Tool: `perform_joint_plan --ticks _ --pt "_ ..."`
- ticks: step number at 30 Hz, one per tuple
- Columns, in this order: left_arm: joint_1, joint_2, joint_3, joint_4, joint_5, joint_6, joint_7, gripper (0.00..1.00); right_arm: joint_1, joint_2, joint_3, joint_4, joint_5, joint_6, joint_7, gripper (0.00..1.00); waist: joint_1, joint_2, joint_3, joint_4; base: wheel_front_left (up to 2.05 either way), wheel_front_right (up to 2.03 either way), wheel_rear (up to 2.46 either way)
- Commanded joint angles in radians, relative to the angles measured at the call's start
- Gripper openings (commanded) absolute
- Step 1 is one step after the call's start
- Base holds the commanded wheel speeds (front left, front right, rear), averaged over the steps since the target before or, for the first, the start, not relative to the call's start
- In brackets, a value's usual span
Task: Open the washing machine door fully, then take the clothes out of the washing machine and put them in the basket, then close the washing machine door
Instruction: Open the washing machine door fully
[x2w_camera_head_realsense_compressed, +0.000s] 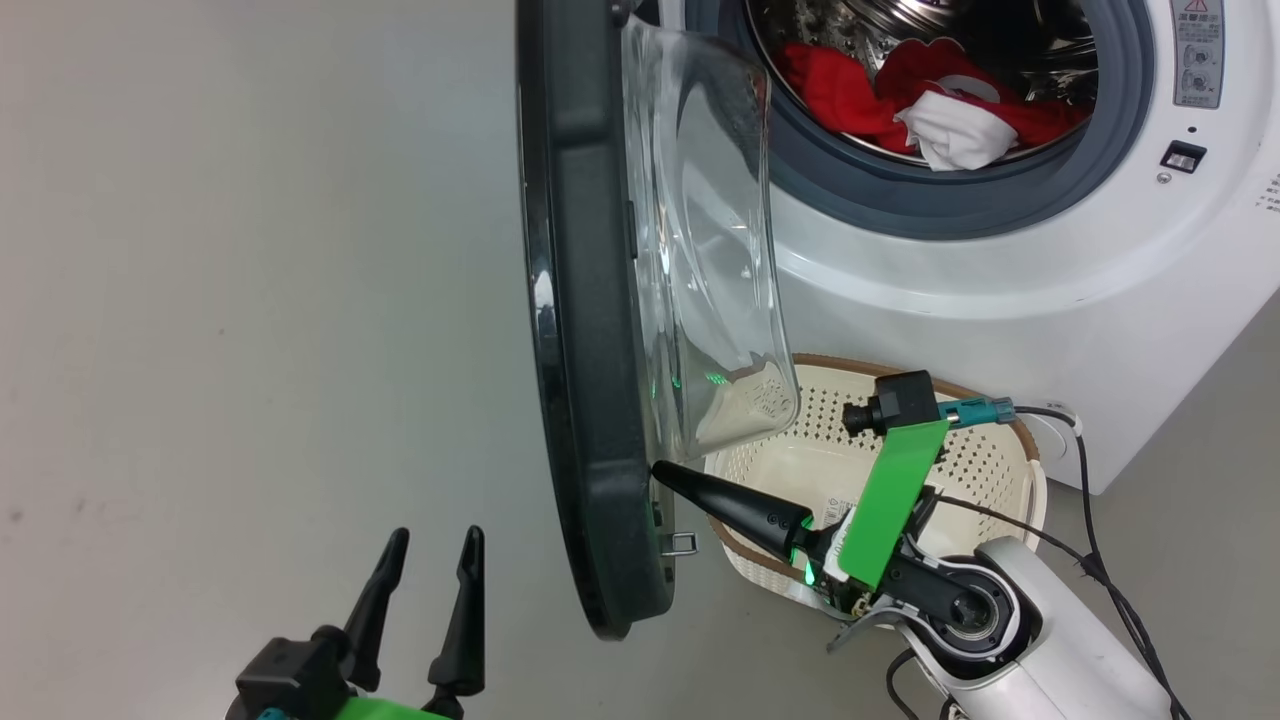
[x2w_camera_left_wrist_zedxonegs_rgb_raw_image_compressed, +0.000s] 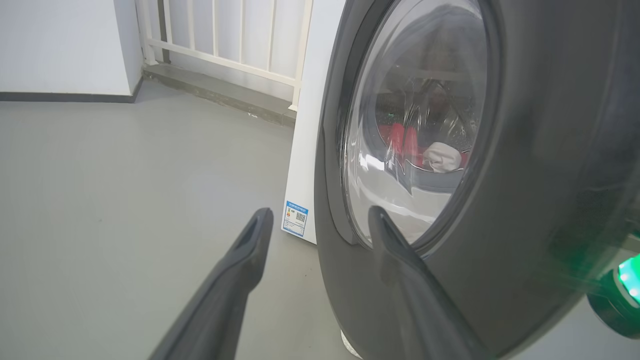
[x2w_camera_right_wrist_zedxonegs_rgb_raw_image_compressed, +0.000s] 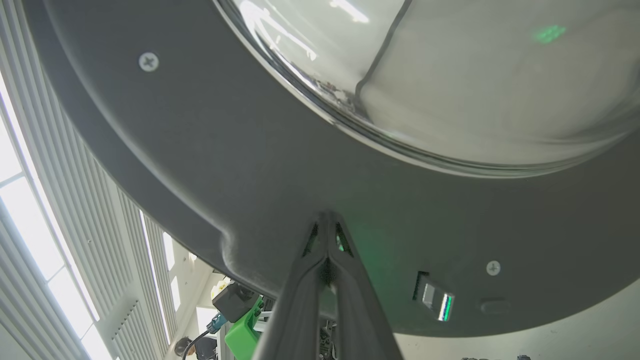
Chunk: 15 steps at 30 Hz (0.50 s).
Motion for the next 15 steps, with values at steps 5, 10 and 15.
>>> perform_joint_plan --ticks 5,10,15 --pt "-0.007 0.011 0.035 -0.021 0.005 0.003 -0.012 1.0 -0.026 0.027 0.014 -0.022 0.003 0.008 -0.027 0.0 0.0 0.0 -0.008 -0.003 0.0 0.0 0.0" --pt "-0.001 0.011 0.039 -0.009 0.017 -0.005 -0.012 1.0 0.006 0.027 -0.009 -0.014 -0.02 0.008 -0.05 0.44 0.0 0.0 -0.024 -0.008 0.0 0.0 0.0" --pt "-0.001 0.011 0.046 0.003 0.024 -0.015 -0.012 1.0 0.039 0.018 -0.025 0.003 -0.047 0.008 -0.071 1.0 0.0 0.0 -0.033 -0.012 0.0 0.0 0.0"
